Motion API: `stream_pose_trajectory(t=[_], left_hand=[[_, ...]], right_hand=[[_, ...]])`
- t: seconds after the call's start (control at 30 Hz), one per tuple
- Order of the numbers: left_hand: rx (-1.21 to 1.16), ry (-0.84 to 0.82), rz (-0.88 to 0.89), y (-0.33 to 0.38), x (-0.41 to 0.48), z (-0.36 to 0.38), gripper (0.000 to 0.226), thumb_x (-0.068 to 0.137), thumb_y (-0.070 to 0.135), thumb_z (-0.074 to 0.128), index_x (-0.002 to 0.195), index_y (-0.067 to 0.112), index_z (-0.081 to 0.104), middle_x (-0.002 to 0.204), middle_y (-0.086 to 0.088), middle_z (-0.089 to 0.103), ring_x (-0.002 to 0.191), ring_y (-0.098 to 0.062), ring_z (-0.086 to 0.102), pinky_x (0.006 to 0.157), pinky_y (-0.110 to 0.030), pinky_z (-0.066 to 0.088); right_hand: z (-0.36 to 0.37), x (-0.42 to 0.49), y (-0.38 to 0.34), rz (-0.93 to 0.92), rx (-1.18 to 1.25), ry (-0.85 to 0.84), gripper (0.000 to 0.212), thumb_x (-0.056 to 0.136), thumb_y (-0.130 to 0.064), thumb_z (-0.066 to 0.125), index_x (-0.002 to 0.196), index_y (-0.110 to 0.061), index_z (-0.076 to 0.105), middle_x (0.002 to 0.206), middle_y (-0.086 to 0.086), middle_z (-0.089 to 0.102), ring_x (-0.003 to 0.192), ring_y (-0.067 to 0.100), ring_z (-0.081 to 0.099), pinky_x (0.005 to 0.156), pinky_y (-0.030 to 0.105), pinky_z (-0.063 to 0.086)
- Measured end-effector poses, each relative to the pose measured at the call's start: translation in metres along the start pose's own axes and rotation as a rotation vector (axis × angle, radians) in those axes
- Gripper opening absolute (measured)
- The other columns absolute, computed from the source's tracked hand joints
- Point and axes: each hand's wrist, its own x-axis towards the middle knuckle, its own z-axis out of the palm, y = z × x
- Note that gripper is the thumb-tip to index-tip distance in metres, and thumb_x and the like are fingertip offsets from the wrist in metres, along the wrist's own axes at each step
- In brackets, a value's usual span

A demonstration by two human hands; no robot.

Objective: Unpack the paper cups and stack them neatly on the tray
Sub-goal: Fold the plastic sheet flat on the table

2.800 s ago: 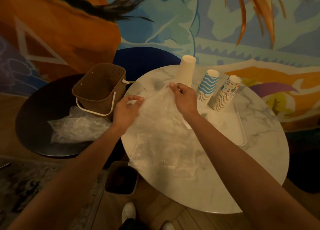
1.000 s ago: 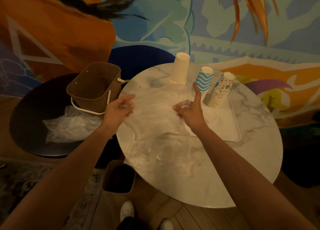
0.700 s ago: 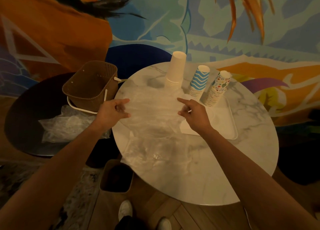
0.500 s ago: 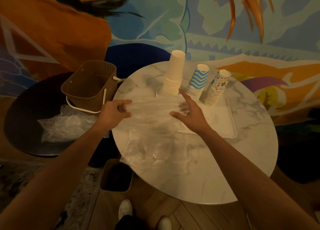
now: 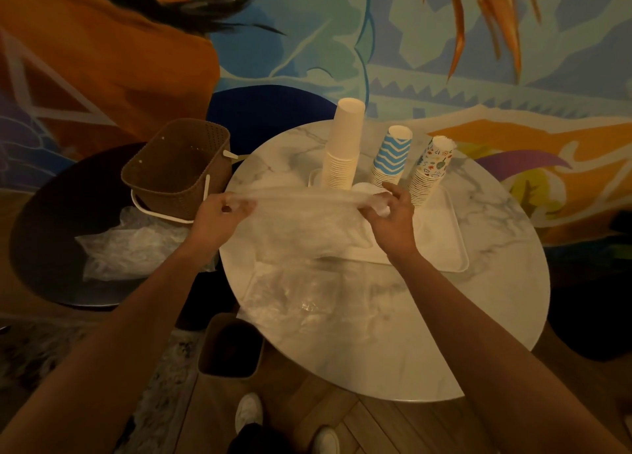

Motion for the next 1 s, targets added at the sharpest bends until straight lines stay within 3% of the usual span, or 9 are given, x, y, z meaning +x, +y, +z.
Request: stream_pose_trajectory(t=[0.1,0.2,0.27,0.33,0.47,0.6,0.7,0.87,1.0], left_hand=[[-0.42,0.054,-0.232,0.002,0.003,0.015,0.03,0.094,0.025,0.055,0.12,0.009,0.059,0.114,-0.007,0.062,0.102,-0.02,0.06,0.093,-0.035,0.049],[-0.305,0.126,-0.291,-0.003,0.005,0.03,0.046,0.099,0.033,0.043,0.139,0.011,0.042,0.137,-0.01,0.049,0.123,-0.027,0.049,0.107,-0.043,0.038],[-0.174,0.112,-0.213,-0.01,0.0,0.038,0.052,0.101,0.035,0.035,0.145,0.008,0.029,0.143,-0.013,0.042,0.129,-0.029,0.043,0.11,-0.045,0.033],[-0.021,0.121,-0.106,-0.016,-0.009,0.042,0.047,0.103,0.03,0.031,0.139,0.0,0.029,0.128,-0.011,0.049,0.116,-0.024,0.048,0.104,-0.04,0.037],[0.232,0.095,0.021,-0.038,-0.022,0.043,0.018,0.102,0.022,0.034,0.107,0.006,0.04,0.088,-0.01,0.05,0.083,-0.023,0.048,0.069,-0.03,0.034],[0.166,0.011,-0.038,-0.073,-0.026,0.04,0.033,0.098,0.01,0.04,0.13,0.012,0.034,0.091,-0.017,0.058,0.086,-0.033,0.057,0.078,-0.036,0.044],[0.202,-0.043,-0.004,-0.082,-0.037,0.043,0.051,0.095,0.0,0.04,0.141,0.017,0.024,0.075,-0.005,0.054,0.073,-0.021,0.055,0.074,-0.03,0.042],[0.309,-0.094,0.06,-0.095,-0.043,0.048,0.043,0.096,0.002,0.04,0.133,0.025,0.036,0.076,-0.002,0.047,0.067,-0.015,0.049,0.065,-0.029,0.038],[0.33,-0.145,0.052,-0.1,-0.043,0.049,0.038,0.098,0.006,0.039,0.131,0.025,0.04,0.085,0.001,0.048,0.079,-0.016,0.051,0.071,-0.029,0.037]], right_hand=[[0.009,-0.007,-0.008,0.155,0.334,-0.036,0.019,0.092,-0.011,0.056,0.11,-0.007,0.054,0.118,0.017,0.057,0.109,0.023,0.054,0.094,0.024,0.044],[0.019,-0.016,-0.013,0.086,0.186,0.001,0.011,0.099,-0.011,0.041,0.109,-0.006,0.042,0.093,0.011,0.053,0.085,0.02,0.051,0.061,0.013,0.038],[0.024,-0.021,-0.008,0.076,0.054,0.025,0.02,0.1,-0.012,0.037,0.117,-0.004,0.041,0.093,0.006,0.053,0.081,0.02,0.05,0.064,0.02,0.034],[0.024,-0.025,0.001,0.087,-0.019,0.046,0.022,0.1,-0.012,0.037,0.119,-0.004,0.041,0.093,0.006,0.054,0.082,0.023,0.053,0.067,0.024,0.033],[0.016,-0.032,0.021,0.155,-0.025,0.024,0.023,0.099,-0.017,0.042,0.12,-0.006,0.043,0.101,0.01,0.061,0.087,0.022,0.054,0.069,0.022,0.033],[0.006,-0.05,0.047,0.196,-0.111,-0.128,0.031,0.098,-0.011,0.042,0.129,-0.011,0.037,0.098,0.006,0.061,0.086,0.019,0.053,0.074,0.025,0.036],[0.005,-0.065,0.068,0.239,-0.147,-0.209,0.049,0.091,0.006,0.04,0.134,-0.016,0.034,0.087,0.001,0.058,0.089,0.02,0.059,0.076,0.027,0.041],[0.0,-0.075,0.087,0.265,-0.211,-0.302,0.053,0.09,0.005,0.043,0.138,-0.016,0.034,0.083,0.003,0.056,0.075,0.016,0.055,0.072,0.026,0.04],[-0.003,-0.068,0.085,0.162,-0.18,-0.154,0.071,0.072,0.015,0.043,0.136,-0.015,0.04,0.118,0.004,0.052,0.112,0.02,0.042,0.095,0.029,0.035]])
